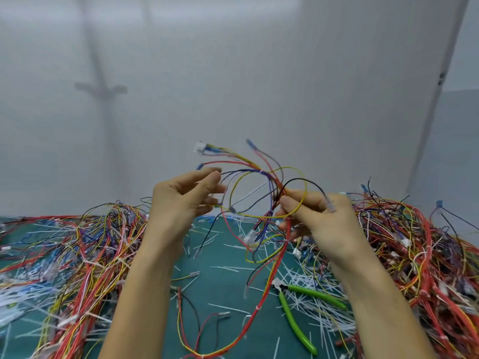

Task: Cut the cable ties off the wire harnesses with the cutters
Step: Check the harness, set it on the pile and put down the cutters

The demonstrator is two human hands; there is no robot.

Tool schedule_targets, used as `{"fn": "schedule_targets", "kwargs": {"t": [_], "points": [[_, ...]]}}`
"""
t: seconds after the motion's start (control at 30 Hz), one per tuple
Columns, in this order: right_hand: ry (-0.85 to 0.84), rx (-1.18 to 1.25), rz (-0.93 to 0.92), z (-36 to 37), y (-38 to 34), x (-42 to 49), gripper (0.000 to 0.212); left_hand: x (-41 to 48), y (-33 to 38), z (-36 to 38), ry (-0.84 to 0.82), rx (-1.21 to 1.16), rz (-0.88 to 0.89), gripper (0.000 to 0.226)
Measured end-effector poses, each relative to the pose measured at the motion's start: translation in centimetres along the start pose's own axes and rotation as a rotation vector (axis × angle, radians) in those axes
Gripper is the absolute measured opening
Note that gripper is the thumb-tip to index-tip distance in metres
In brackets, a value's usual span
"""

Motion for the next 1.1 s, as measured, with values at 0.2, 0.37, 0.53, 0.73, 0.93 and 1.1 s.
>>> {"fn": "schedule_targets", "kwargs": {"t": [0.2, 0.37, 0.53, 0.73, 0.93, 1.1], "points": [[0.125, 0.044, -0.010, -1.1, -0.4, 0.3, 0.021, 0.5, -1.7, -1.2, 0.073, 0.205, -0.128, 0.027], [0.188, 0.056, 0.021, -1.5, 0.1, 0.4, 0.018, -1.2, -1.6, 1.9, -0.315, 0.267, -0.105, 0.042], [0.202, 0.111, 0.079, -1.8, 0.4, 0.7, 0.021, -0.9, -1.1, 2.1, -0.266, 0.130, -0.033, 0.023], [0.198, 0.142, 0.106, -1.8, 0.7, 0.7, 0.018, -1.1, -0.9, 2.1, -0.292, -0.049, -0.126, 0.029], [0.223, 0.201, 0.114, -1.7, 0.6, 0.6, 0.010, -0.9, -1.0, 2.2, -0.180, -0.053, -0.110, 0.025], [0.295, 0.207, 0.073, -1.8, 0.4, 0.6, 0.006, -0.3, -0.9, 1.7, 0.028, 0.319, 0.105, 0.034]]}}
Point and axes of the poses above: each hand's wrist, its own x-axis towards the middle knuckle, its own z-axis out of the palm, y = z × x, the point moved 6 cm from there along x, towards the middle knuckle, and after that the axes turned 11 degrees about y, right-handed, at the moved point
